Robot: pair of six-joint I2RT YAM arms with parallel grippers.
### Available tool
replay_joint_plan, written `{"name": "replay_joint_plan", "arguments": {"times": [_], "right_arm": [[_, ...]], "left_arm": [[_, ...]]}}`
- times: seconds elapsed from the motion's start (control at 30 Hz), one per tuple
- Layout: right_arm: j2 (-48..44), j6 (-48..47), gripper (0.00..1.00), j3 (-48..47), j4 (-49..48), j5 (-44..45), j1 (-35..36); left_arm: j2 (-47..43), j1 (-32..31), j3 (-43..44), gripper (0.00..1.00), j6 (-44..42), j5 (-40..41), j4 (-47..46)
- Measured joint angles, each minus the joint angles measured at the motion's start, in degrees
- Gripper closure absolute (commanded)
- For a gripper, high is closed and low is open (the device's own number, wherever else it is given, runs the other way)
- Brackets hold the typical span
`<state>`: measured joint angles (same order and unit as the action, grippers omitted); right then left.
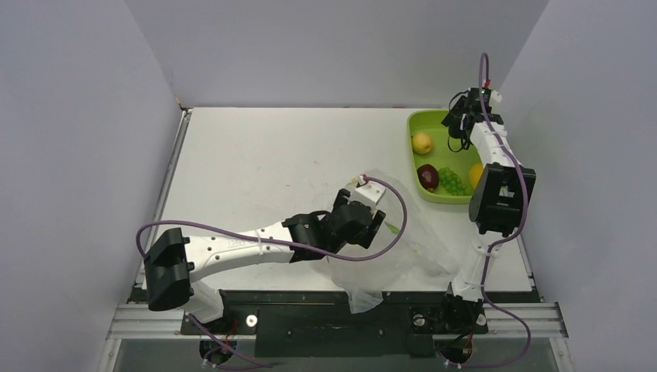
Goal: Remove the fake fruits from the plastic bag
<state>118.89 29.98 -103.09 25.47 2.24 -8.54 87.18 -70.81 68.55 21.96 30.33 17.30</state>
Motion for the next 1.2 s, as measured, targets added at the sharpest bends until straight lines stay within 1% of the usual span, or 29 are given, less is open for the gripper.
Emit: {"name": "replay_joint_plan", "arguments": {"times": [0.13,0.17,0.23,0.43,0.57,0.8,0.93,1.03,1.2], "right_arm": [[1.51,-1.09,0.27,-0.35,1.44,0.48,0.04],[1.66,-1.27,0.20,-0.35,1.70,0.72,0.04],[1.73,-1.86,0.16,-0.35,2.14,1.38,0.13],[1.38,-2.56,0.15,0.15,3.02,4.00,0.74],[-2.64,-2.45,0.15,4.59,3.39,5.95,2.19],[-20.63,-1.27,0.15,20.96,2.73,8.83,8.59],[-30.73,-1.20,0.14,28.89,1.86,11.37,16.11],[-37.77,-1.29,0.14,34.34,2.27,13.51,22.14],[-51.30,-1.42,0.13,41.20,5.55,17.90,32.76]], "left_arm": [[0.00,-0.39,0.11,0.34,-1.95,-2.14,1.27],[0.00,-0.46,0.28,0.34,-2.49,-2.64,1.84],[0.00,-0.52,0.63,0.33,-3.17,-3.32,2.89],[-0.96,-0.52,0.90,0.33,-3.02,-3.54,4.87],[-3.82,-0.52,0.90,0.33,-2.58,-3.52,5.62],[-11.32,-0.52,0.85,0.33,-1.01,-2.47,6.10],[-15.50,-0.52,0.02,0.33,0.70,0.61,6.16],[-20.00,-0.35,-2.21,0.33,2.47,4.39,6.75],[-32.09,0.63,-5.81,0.33,4.55,10.45,8.15]]}}
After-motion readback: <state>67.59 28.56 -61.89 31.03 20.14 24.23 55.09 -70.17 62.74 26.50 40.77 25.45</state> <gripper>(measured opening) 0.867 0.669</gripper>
